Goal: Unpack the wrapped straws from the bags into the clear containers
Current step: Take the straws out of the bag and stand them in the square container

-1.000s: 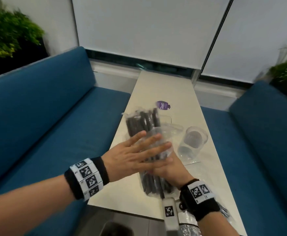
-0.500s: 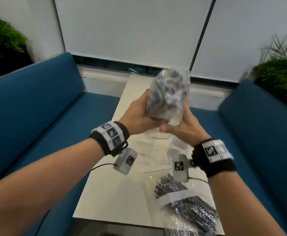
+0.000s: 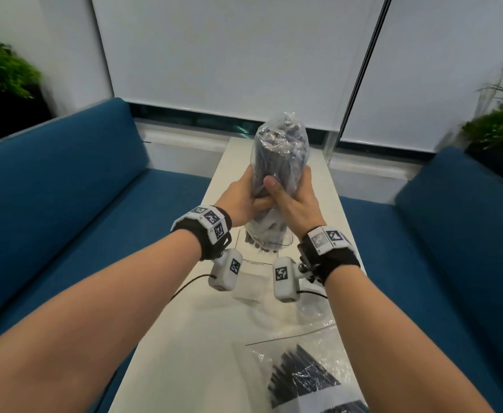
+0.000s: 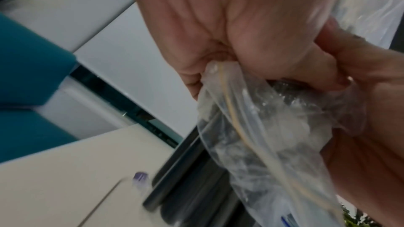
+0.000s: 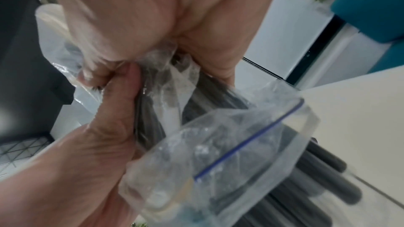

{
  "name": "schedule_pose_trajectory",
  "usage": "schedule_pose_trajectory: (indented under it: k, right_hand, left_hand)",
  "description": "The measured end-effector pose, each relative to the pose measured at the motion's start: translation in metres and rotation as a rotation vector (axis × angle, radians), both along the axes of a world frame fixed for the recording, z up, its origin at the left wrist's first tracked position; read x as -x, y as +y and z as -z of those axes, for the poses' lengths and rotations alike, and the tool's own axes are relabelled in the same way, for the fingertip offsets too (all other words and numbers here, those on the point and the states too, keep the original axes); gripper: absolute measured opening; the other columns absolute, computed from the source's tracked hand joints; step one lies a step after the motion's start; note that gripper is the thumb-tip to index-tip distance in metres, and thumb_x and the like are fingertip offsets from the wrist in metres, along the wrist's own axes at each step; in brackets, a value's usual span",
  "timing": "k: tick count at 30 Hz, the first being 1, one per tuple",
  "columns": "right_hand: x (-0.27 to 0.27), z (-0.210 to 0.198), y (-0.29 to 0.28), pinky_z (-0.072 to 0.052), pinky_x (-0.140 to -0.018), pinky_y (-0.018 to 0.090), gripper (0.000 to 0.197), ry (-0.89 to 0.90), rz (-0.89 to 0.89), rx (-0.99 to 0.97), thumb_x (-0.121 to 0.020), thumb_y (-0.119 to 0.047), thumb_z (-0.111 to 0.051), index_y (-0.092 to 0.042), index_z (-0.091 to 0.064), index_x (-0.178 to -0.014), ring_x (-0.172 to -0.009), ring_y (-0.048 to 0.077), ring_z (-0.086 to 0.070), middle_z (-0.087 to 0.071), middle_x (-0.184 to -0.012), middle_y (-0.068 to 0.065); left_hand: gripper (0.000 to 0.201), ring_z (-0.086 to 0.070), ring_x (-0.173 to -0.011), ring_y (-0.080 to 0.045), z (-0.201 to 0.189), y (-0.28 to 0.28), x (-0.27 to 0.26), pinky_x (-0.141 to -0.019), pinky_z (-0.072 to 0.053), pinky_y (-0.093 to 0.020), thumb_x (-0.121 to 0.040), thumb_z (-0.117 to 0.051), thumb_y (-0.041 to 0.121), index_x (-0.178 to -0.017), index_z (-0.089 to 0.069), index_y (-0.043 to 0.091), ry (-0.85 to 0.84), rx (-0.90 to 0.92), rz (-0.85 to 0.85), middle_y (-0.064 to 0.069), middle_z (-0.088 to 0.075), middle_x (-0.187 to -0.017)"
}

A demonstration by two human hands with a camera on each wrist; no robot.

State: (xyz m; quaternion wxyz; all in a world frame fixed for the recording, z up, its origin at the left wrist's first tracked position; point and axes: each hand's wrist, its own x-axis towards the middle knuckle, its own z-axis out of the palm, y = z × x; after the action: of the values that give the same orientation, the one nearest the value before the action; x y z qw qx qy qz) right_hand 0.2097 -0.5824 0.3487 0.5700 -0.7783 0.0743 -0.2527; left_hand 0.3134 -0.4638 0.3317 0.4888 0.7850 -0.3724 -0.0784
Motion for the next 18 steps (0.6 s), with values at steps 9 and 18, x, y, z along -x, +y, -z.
schedule_pose_trajectory:
  k: [9, 18]
  right_hand:
    - [-0.012, 0.054, 0.001, -0.058, -0.098, 0.038, 0.057, 0.083, -0.012, -0.048, -0.095, -0.032, -0.073, -0.022, -0.039, -0.139, -0.106, -0.001, -0.063, -0.06, -0.118, -0.015]
    - [0.002, 0.03, -0.013, -0.052, -0.097, 0.037, 0.07, 0.235, -0.025, 0.222, -0.089, -0.052, -0.074, -0.025, -0.036, -0.141, -0.111, 0.019, -0.063, -0.06, -0.127, -0.005]
  left_hand:
    - [0.077, -0.068, -0.111, -0.019, 0.053, 0.005, -0.001, -0.093, -0.056, -0.034, -0.084, -0.079, 0.046, -0.147, -0.036, 0.028, 0.157, -0.012, -0.05, 0.005, -0.067, -0.123]
    - [0.098, -0.065, -0.115, -0.012, 0.045, 0.025, -0.006, -0.097, -0.053, -0.03, -0.076, -0.085, 0.051, -0.153, -0.026, 0.037, 0.116, -0.038, -0.022, 0.007, -0.064, -0.134]
